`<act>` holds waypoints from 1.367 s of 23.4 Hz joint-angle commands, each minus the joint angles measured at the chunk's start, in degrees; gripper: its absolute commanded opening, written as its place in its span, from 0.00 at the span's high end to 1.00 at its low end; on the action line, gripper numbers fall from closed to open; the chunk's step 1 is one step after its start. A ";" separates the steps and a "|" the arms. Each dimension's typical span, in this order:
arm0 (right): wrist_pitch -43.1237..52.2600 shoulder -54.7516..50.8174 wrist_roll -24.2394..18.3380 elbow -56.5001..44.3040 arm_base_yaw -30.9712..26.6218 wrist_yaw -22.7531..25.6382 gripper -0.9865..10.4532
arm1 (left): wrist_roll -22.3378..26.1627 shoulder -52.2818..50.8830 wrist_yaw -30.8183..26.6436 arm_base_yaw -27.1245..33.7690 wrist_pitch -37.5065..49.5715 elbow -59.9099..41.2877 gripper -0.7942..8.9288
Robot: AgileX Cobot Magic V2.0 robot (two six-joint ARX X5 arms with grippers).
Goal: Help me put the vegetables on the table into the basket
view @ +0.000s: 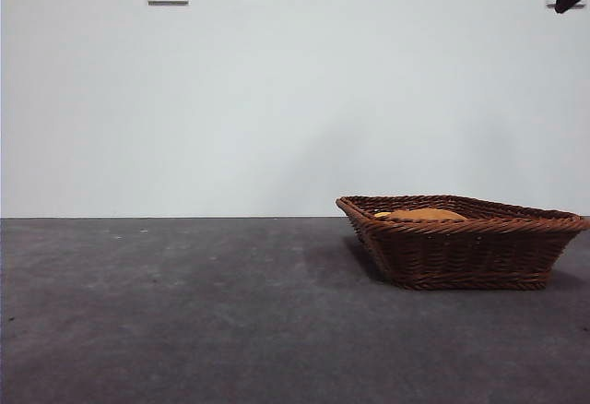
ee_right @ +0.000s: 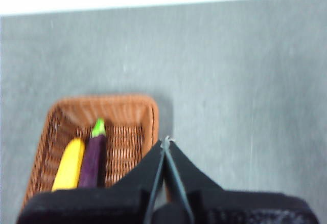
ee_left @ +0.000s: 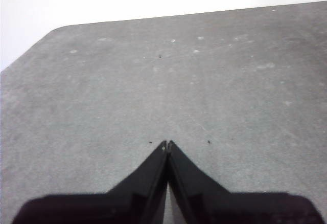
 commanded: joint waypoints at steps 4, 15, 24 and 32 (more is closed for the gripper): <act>2.19 0.35 0.42 -0.35 0.00 0.07 0.93 | -0.55 -0.26 2.99 2.71 0.07 -0.79 0.92; 2.19 0.35 0.42 -0.35 0.00 0.07 0.93 | -0.90 -0.31 5.77 2.73 -0.02 -0.79 0.92; 15.58 -16.28 0.42 -17.49 2.56 12.22 0.93 | -0.90 0.17 5.86 2.73 -0.02 -0.79 0.92; 40.09 -58.12 0.26 -62.55 4.57 12.44 0.93 | -0.90 0.42 6.62 2.73 -0.04 -0.79 0.92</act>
